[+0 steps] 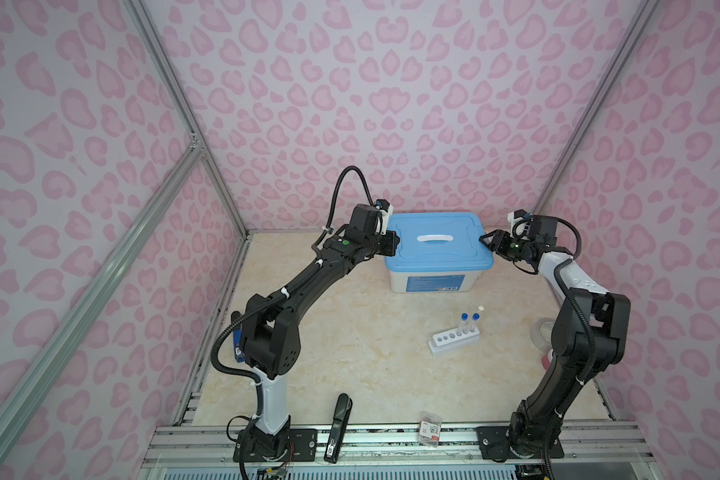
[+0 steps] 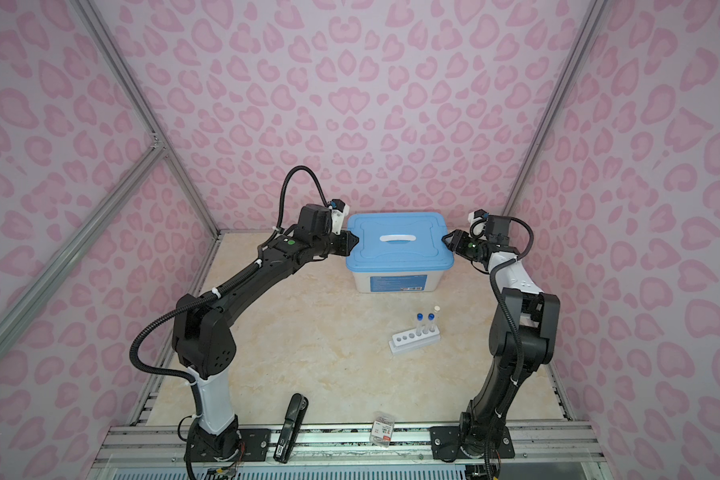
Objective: Organize the chemistry lab equipment
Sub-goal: 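Move the left gripper to the lid's near corner while the right gripper holds the rim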
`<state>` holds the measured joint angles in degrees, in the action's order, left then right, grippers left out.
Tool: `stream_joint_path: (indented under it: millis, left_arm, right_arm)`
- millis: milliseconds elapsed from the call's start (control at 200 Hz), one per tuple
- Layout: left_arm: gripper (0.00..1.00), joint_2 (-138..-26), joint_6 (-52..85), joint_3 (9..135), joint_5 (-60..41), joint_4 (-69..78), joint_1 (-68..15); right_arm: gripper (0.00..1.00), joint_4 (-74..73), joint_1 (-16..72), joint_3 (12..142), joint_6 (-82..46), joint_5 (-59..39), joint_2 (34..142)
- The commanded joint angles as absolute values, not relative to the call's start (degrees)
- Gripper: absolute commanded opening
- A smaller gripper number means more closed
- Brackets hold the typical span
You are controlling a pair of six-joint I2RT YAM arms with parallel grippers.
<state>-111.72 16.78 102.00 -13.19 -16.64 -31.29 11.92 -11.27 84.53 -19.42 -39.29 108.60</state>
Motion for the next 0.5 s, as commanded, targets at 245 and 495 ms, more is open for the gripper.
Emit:
stream_joint_path:
  millis: [245,495]
  left_arm:
    - [0.18,-115.42,15.83,106.93,-14.85,-16.40,-33.27]
    - [0.18,-117.44,15.87,108.27,-15.92,-16.70,-33.64]
  right_arm:
    - [0.72,12.84,-11.60,83.47,-18.70,-43.38,110.45]
    - [0.73,7.90,-11.60,81.52,-21.73,-46.40,111.77]
